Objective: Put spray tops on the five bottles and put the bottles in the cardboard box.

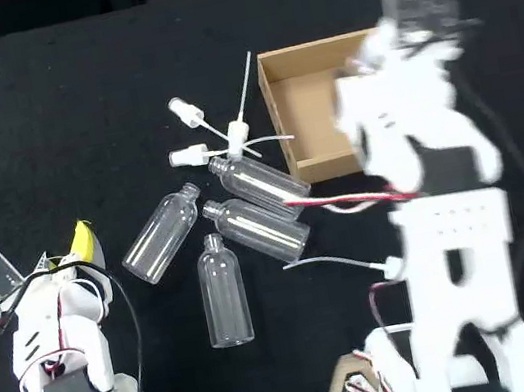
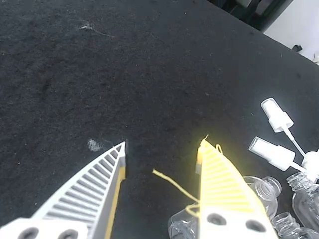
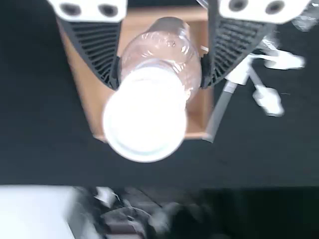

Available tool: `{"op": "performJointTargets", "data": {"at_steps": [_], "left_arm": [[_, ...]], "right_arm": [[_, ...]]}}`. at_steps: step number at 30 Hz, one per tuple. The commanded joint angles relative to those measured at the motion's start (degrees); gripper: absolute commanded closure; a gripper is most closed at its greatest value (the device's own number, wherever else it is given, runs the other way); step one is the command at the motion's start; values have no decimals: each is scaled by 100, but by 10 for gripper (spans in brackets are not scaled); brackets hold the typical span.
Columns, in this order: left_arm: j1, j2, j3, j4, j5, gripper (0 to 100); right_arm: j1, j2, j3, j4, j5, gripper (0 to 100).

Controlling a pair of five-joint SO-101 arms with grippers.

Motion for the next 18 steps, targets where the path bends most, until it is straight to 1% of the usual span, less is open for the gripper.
{"op": "performJointTargets", "data": {"at_steps": [1, 5, 8, 11, 18], "left_arm": [[-75, -53, -40, -149, 26, 773], [-57, -53, -40, -149, 26, 773], [-40, -53, -31, -149, 26, 773], [-40, -53, -31, -149, 26, 773], [-40, -53, -31, -149, 26, 773]], "right_arm": [[-484, 497, -268, -1108, -70, 907], [-484, 1420, -286, -2207, -70, 909], [-475, 2088, -295, -2831, -70, 910], [-484, 2527, -303, -3200, -70, 910], [-448, 3037, -303, -3771, -35, 909]]}}
